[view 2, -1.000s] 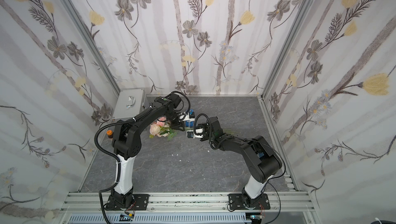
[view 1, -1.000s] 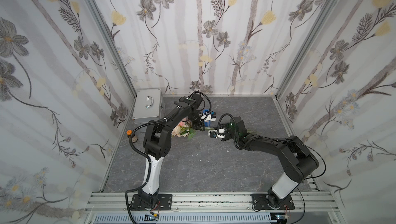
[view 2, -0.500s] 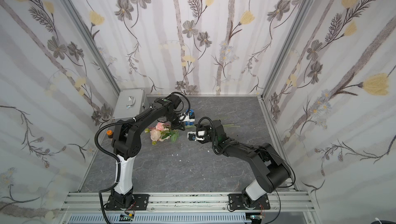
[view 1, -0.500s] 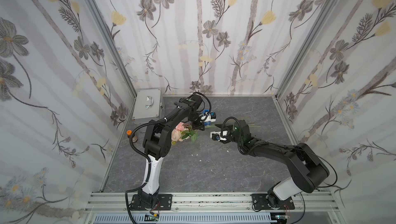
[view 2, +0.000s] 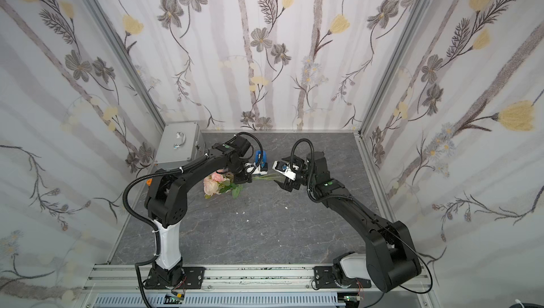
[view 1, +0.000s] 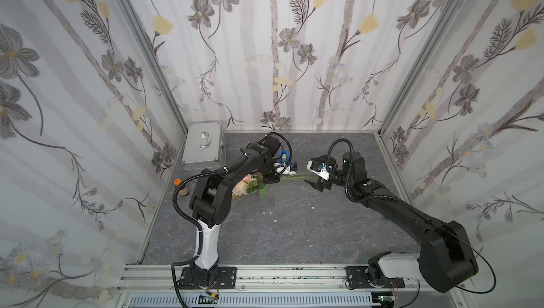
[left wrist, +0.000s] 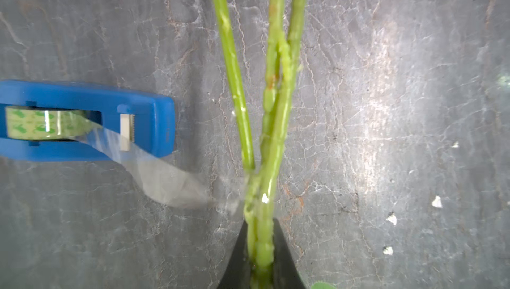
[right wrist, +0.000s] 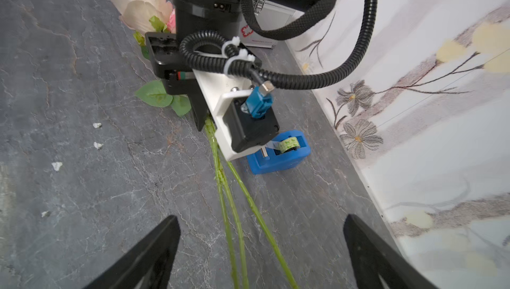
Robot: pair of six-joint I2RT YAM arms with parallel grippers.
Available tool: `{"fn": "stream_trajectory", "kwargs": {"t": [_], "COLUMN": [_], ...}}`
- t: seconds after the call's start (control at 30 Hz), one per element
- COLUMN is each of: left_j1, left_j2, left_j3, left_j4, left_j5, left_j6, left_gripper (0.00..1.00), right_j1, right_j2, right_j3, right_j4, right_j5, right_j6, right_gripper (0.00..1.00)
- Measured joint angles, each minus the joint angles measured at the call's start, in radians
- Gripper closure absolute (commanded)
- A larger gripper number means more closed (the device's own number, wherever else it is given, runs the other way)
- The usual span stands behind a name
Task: Wrap bouquets with tape
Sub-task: Wrap the tape around the bouquet.
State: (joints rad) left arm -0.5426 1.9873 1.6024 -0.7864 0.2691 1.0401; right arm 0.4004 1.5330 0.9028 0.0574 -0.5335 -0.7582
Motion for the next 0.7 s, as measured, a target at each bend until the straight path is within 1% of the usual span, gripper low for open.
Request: {"fn": "stream_trajectory", "kwargs": {"t": [0.07, 0.13, 0.23, 0.37, 0.5, 0.63, 0.7], "left_j1": [-0.005, -0.01, -0.013, -0.021, -0.024, -0.029, -0.03], "left_j2": [-0.028, -0.051, -0.075, -0.101, -0.118, -0.146, -0.161], "left_j3": [-0.051, -0.097, -0.145, -0.203, -0.229, -0.27, -0.288], "left_j4": [0.061, 0.114, 0.184, 0.26, 0.312, 0.378, 0.394], "left_j5": [-0.019, -0.032, -0.04, -0.058, -0.077, -0.12, -0.123], "left_j6": [0.007, 0.016, 0.034, 0.067, 0.105, 0.132, 0.142], "left_gripper": [1.0, 1.0, 1.0, 1.0, 1.0, 1.0, 1.0], "right_j1": [-0.016, -0.026, -0.028, -0.021, 0.001, 0.021, 0.029], "right_j2": [0.06, 0.133, 0.248, 0.375, 0.465, 0.545, 0.576], "right_j3": [0.075, 0.159, 0.297, 0.444, 0.53, 0.612, 0.642], "right_j4": [-0.07, -0.153, -0.304, -0.46, -0.578, -0.658, -0.681], "right_j5": [-0.045, -0.082, -0.135, -0.183, -0.179, -0.175, -0.164], "right_j6": [0.007, 0.013, -0.006, -0.031, -0.056, -0.061, -0.061], "right_gripper": [0.15, 0.2, 0.26, 0.26, 0.26, 0.27, 0.27]}}
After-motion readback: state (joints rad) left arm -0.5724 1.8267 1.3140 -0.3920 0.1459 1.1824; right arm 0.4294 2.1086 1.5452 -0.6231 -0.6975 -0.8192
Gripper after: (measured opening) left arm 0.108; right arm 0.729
